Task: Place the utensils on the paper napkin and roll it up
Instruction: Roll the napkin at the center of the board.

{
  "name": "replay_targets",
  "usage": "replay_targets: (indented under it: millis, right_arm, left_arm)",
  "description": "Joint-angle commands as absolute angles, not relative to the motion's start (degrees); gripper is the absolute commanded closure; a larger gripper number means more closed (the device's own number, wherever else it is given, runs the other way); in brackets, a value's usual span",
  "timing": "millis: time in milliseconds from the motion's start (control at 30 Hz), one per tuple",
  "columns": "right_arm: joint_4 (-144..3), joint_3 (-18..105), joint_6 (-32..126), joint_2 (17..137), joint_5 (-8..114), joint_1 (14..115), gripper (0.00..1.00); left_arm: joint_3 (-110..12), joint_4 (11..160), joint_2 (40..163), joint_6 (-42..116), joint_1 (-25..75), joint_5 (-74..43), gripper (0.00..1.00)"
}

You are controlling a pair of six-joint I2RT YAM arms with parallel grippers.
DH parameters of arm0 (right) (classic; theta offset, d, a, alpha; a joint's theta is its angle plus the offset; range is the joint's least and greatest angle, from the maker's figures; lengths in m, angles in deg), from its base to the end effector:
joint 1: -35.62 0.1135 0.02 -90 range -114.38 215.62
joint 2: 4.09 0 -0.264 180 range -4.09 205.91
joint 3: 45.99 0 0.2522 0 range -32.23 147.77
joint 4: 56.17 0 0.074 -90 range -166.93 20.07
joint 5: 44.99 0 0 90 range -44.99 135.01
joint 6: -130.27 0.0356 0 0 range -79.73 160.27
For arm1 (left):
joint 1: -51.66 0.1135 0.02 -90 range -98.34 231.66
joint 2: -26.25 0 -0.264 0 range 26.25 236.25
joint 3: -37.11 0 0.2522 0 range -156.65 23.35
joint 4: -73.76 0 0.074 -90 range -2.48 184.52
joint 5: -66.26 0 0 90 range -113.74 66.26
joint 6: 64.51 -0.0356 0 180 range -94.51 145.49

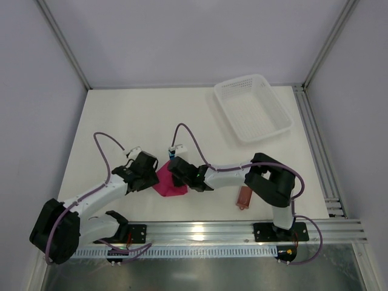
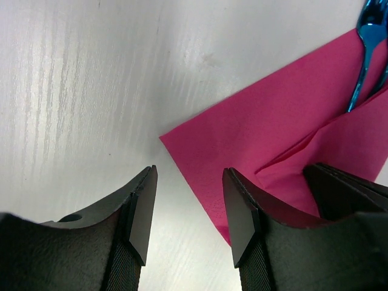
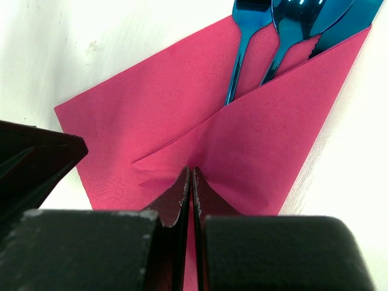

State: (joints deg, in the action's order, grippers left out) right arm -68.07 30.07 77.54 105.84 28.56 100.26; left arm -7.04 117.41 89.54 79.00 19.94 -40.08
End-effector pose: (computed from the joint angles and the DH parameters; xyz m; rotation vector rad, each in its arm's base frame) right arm 0.1782 0.3525 0.1436 -0.4289 2.3546 0.5365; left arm 0.1661 -0.0909 0.1704 -0.5800 2.5356 -0.1513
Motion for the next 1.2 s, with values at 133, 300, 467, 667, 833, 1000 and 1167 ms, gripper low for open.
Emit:
replay_targets:
  millis: [133,300,467,667,833,1000,1167]
  right_arm:
    - [-70.46,27.19,78.23,105.95,31.03,100.4,0.96]
    - [-70.2,26.83,78.24,105.68,31.12,100.4,0.96]
    - [-70.2,26.57,78.23,105.86,30.86,100.4,0.96]
    - [-70.2,25.95,78.68,106.12,31.39,100.4,0.96]
    - [-68.7,25.87,78.76,106.3,31.3,100.4,0.96]
    - [-68.18,25.43,79.03,106.03,31.65,100.4,0.96]
    - [-65.98,23.93,79.47,105.51,32.44,100.4,0.96]
  left_arm:
    - [-6.71,113.27,95.76,78.57,20.28,-42.98,0.48]
    - [-8.29,112.31,98.41,77.96,20.29,-41.5,0.49]
    - [-7.33,108.71,97.89,79.19,20.28,-32.82,0.56]
    - [-3.11,103.35,89.37,81.56,20.11,-26.04,0.56]
    - [2.68,95.09,81.8,84.72,20.02,-19.62,0.55]
    - [4.81,92.96,80.83,84.64,20.02,-20.57,0.55]
    - [1.82,95.6,84.43,82.27,20.11,-23.21,0.56]
